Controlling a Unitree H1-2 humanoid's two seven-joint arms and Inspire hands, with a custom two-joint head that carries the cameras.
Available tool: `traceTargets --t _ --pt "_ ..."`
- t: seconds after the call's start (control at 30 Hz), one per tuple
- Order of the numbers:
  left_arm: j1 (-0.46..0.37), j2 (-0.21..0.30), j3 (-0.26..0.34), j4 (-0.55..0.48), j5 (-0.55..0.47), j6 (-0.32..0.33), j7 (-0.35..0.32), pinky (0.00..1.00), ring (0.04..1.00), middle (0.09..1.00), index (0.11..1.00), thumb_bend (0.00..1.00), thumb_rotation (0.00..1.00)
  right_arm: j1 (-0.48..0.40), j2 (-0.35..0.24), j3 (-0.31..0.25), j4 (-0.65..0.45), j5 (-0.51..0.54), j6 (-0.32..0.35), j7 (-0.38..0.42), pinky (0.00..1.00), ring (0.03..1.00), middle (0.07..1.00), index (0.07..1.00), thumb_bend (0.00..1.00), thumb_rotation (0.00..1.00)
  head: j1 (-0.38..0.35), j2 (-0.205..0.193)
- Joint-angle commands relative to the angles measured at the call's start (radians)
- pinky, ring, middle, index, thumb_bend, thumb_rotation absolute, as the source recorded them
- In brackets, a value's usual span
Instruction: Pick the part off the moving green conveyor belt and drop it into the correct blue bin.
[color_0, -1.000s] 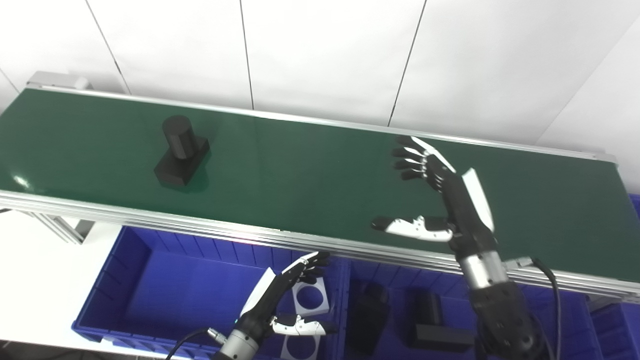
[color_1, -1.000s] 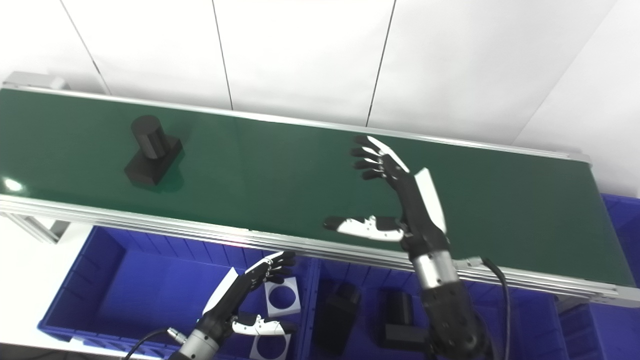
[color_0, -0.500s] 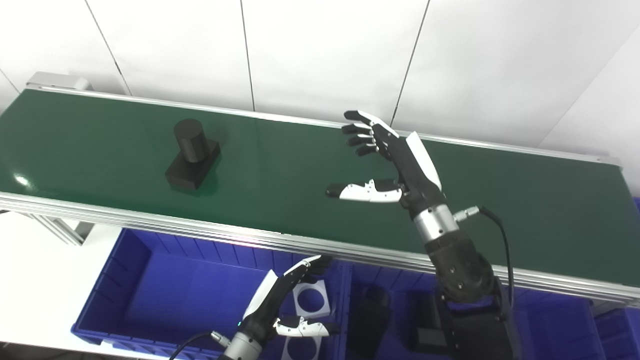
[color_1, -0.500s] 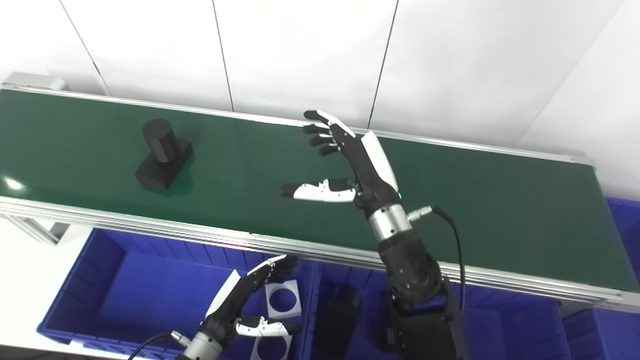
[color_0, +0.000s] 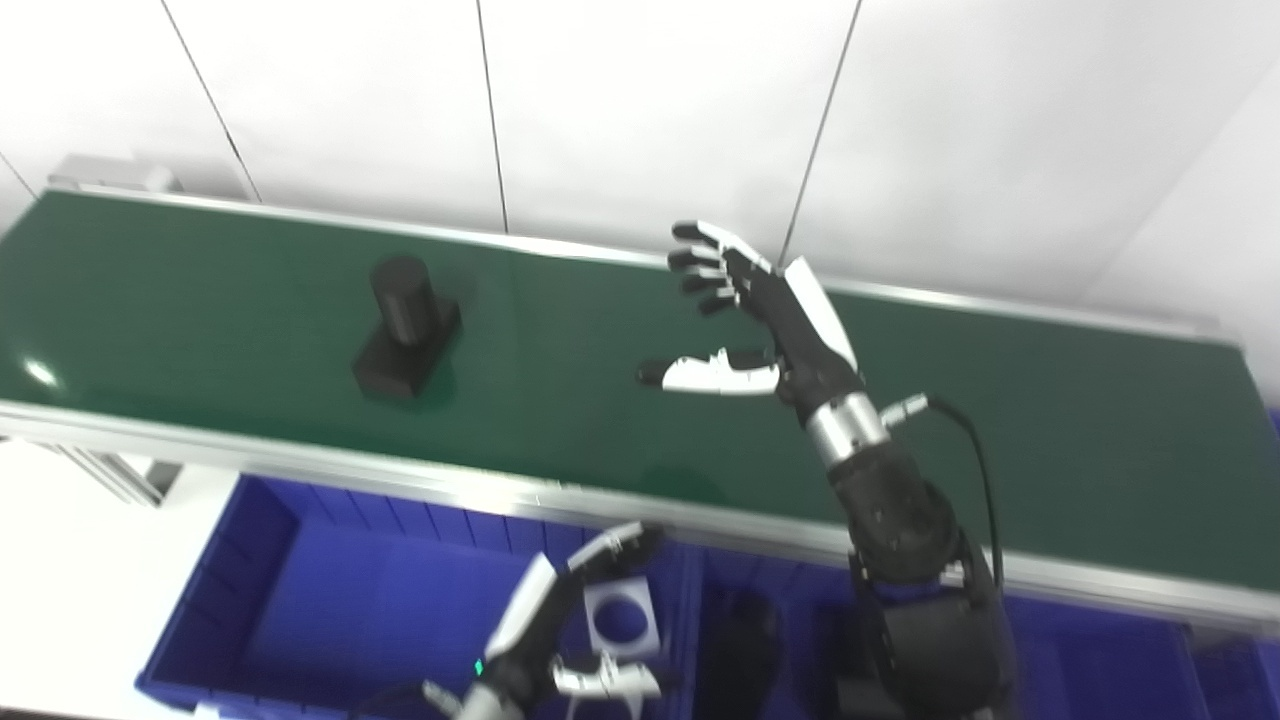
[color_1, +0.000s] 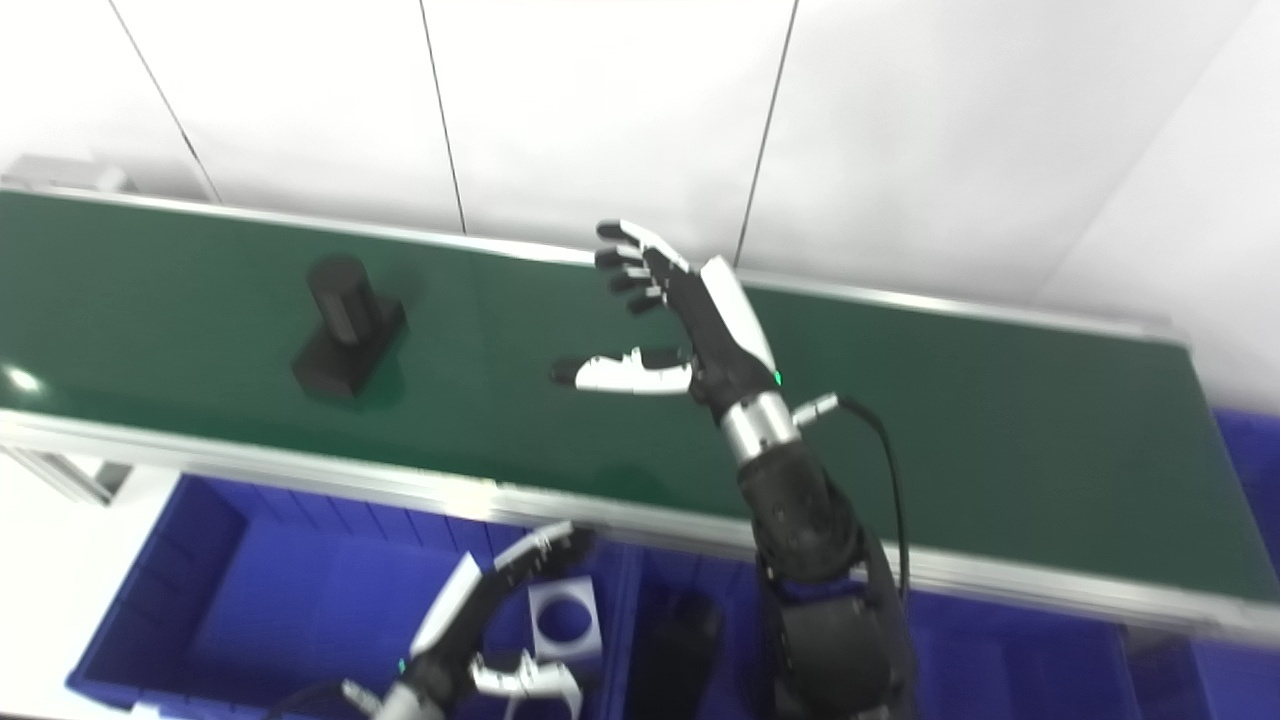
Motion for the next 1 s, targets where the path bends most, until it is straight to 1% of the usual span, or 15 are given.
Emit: traceTargets --t 0.0,0.2,0.33,0.5,0.67,0.8,0.97 --pt "-0.025 0.011 -0.019 -0.013 0.009 -0.04 0.033 0.72 0.767 0.802 0.828 0.86 0.34 -0.07 0.019 0.012 0.013 -0.014 -0.005 -0.007 0.68 0.747 0.794 0.867 0.83 0.37 0.004 -0.004" --pt "-0.045 0.01 -0.054 0.004 0.003 -0.04 0.059 0.71 0.762 0.801 0.823 0.87 0.36 -0.148 0.037 0.042 0.1 -0.044 0.011 -0.005 0.66 0.744 0.788 0.864 0.82 0.37 0.005 -0.013" --pt "-0.058 0.006 -0.077 0.019 0.009 -0.04 0.085 0.71 0.76 0.798 0.821 0.86 0.38 -0.185 0.048 0.062 0.145 -0.066 0.019 -0.006 0.61 0.725 0.78 0.868 0.83 0.37 0.001 -0.017" --pt "-0.069 0.005 -0.104 0.023 0.012 -0.04 0.118 0.71 0.763 0.798 0.815 0.86 0.37 -0.221 0.064 0.076 0.207 -0.075 0.011 -0.01 0.62 0.723 0.779 0.867 0.84 0.36 -0.002 -0.013" --pt "-0.076 0.0 -0.121 0.029 0.01 -0.04 0.136 0.7 0.752 0.792 0.805 0.86 0.38 -0.249 0.077 0.087 0.26 -0.09 0.008 -0.016 0.62 0.72 0.781 0.867 0.84 0.38 -0.002 -0.01" --pt "-0.079 0.0 -0.129 0.027 0.01 -0.04 0.136 0.72 0.76 0.794 0.806 0.86 0.38 -0.274 0.09 0.091 0.308 -0.096 -0.002 -0.027 0.61 0.71 0.779 0.864 0.86 0.39 -0.003 -0.005" --pt "-0.078 0.0 -0.129 0.023 0.005 -0.04 0.128 0.71 0.757 0.793 0.809 0.87 0.38 -0.309 0.104 0.105 0.362 -0.106 0.0 -0.027 0.62 0.718 0.792 0.868 0.85 0.4 -0.007 0.002"
